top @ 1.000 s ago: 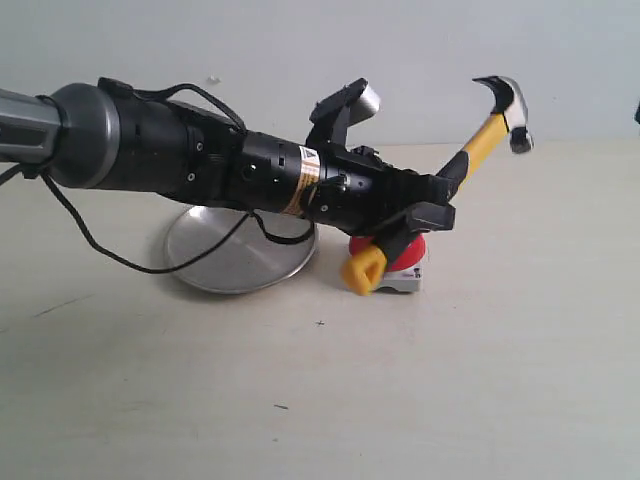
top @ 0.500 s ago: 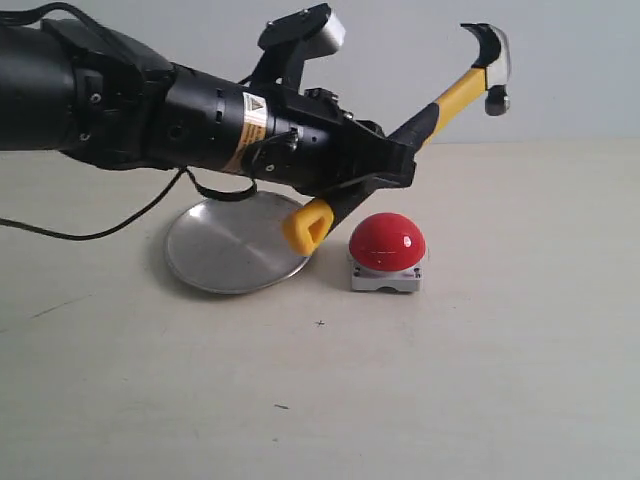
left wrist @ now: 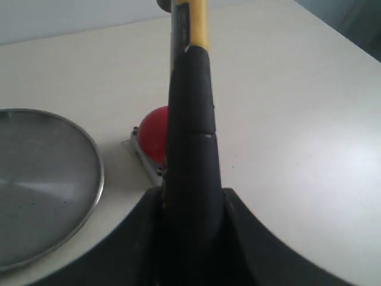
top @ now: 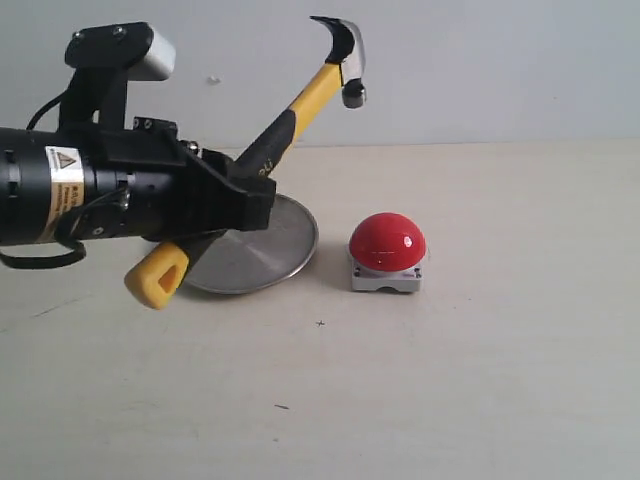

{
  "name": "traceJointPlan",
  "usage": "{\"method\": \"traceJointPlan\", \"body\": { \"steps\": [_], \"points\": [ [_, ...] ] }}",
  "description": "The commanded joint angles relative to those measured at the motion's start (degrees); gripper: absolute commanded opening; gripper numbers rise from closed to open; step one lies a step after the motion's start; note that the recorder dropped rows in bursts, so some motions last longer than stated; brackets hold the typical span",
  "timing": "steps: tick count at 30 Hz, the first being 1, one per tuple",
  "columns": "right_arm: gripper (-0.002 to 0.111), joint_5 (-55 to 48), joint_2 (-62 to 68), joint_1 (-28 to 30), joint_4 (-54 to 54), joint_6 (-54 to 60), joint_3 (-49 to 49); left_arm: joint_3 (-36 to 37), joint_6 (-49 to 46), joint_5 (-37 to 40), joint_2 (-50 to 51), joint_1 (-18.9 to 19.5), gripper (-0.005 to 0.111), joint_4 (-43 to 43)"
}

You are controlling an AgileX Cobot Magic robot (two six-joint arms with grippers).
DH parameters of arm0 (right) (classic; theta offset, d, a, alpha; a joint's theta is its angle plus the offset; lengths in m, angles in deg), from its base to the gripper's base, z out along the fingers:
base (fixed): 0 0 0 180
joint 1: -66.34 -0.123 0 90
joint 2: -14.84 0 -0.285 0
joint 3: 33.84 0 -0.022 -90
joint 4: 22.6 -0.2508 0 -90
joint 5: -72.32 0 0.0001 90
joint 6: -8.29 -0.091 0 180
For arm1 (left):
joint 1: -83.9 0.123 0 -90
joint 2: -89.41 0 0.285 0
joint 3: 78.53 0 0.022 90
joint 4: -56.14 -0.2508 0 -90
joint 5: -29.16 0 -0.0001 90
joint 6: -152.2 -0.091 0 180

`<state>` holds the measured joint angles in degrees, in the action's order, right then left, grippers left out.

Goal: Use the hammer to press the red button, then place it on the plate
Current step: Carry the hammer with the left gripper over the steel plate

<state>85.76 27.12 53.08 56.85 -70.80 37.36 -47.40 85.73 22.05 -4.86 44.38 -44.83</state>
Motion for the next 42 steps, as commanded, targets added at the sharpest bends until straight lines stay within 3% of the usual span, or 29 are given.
{"method": "traceJointPlan", "body": {
  "steps": [1,17,33,37,42],
  "points": [
    [0.0,0.24,-0.41,-0.03,0.14,-4.23,3.7,2.59,-0.8,1.87,-2.17,0.16,0.0,1.03],
    [0.0,0.61,-0.52,-0.03,0.1,-5.16,6.02,1.73,-4.1,4.2,4.64,0.05,0.0,1.03],
    [0.0,0.61,-0.52,-0.03,0.11,-5.02,6.02,-5.02,-4.33,5.75,15.2,-4.38,0.0,1.03],
    [0.0,0.48,-0.52,-0.03,0.11,-5.02,6.02,-6.89,-4.33,4.87,11.2,-4.38,0.0,1.03],
    [0.0,0.48,-0.52,-0.03,0.11,-5.02,6.02,-8.07,-4.33,5.46,-0.83,-4.38,0.0,1.03]
  ]
}}
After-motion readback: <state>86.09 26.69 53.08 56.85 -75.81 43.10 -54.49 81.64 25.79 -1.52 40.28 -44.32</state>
